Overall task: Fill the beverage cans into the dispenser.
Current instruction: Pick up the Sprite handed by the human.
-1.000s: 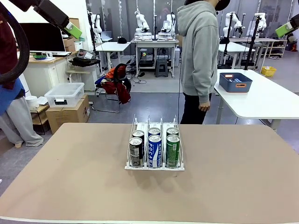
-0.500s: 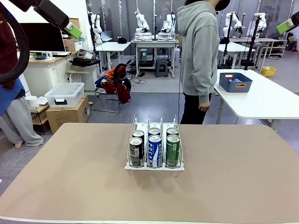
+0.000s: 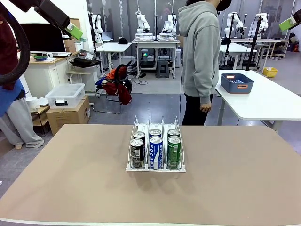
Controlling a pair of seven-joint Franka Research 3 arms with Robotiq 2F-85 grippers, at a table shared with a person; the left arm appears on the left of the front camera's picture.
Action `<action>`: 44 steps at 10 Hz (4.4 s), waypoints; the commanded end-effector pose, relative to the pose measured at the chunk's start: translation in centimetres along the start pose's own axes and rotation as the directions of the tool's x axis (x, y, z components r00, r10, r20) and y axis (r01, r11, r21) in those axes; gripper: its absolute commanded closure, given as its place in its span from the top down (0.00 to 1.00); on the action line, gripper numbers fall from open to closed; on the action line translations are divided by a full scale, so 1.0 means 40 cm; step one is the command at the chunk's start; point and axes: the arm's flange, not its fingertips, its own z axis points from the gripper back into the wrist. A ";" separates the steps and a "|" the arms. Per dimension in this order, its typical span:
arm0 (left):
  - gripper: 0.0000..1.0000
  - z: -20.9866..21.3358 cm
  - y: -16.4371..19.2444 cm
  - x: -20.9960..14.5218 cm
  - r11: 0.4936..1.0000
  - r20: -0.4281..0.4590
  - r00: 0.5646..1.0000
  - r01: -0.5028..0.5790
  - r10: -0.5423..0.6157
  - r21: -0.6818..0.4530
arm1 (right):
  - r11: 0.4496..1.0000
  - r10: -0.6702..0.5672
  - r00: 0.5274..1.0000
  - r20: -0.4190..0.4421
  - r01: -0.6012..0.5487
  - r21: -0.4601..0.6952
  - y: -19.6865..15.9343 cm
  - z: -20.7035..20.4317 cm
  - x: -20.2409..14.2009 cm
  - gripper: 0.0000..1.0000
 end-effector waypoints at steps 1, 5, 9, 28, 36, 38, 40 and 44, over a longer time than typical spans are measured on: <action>1.00 0.001 0.000 0.000 1.000 0.002 1.000 0.000 0.000 0.002 | 1.000 -0.004 1.000 -0.003 0.004 0.003 -0.001 -0.004 -0.006 1.00; 1.00 0.001 0.000 0.000 1.000 0.002 1.000 0.000 0.000 0.002 | 1.000 -0.004 1.000 -0.003 0.004 0.003 -0.001 -0.004 -0.006 1.00; 1.00 0.001 0.000 0.000 1.000 0.002 1.000 0.000 0.000 0.002 | 1.000 -0.004 1.000 -0.003 0.004 0.003 -0.001 -0.004 -0.006 1.00; 1.00 0.001 0.000 0.000 1.000 0.002 1.000 0.000 0.000 0.002 | 1.000 -0.004 1.000 -0.003 0.004 0.003 -0.001 -0.004 -0.006 1.00; 1.00 0.001 0.000 0.000 1.000 0.002 1.000 0.000 0.000 0.002 | 1.000 -0.004 1.000 -0.003 0.004 0.003 -0.001 -0.004 -0.006 1.00; 1.00 0.001 0.000 0.000 1.000 0.002 1.000 0.000 0.000 0.002 | 1.000 -0.004 1.000 -0.003 0.004 0.003 -0.001 -0.004 -0.006 1.00; 1.00 0.001 0.000 0.000 1.000 0.002 1.000 0.000 0.000 0.002 | 1.000 -0.004 1.000 -0.003 0.004 0.003 -0.001 -0.004 -0.006 1.00; 1.00 0.001 0.000 0.000 1.000 0.002 1.000 0.000 0.000 0.002 | 1.000 -0.004 1.000 -0.003 0.004 0.003 -0.001 -0.004 -0.006 1.00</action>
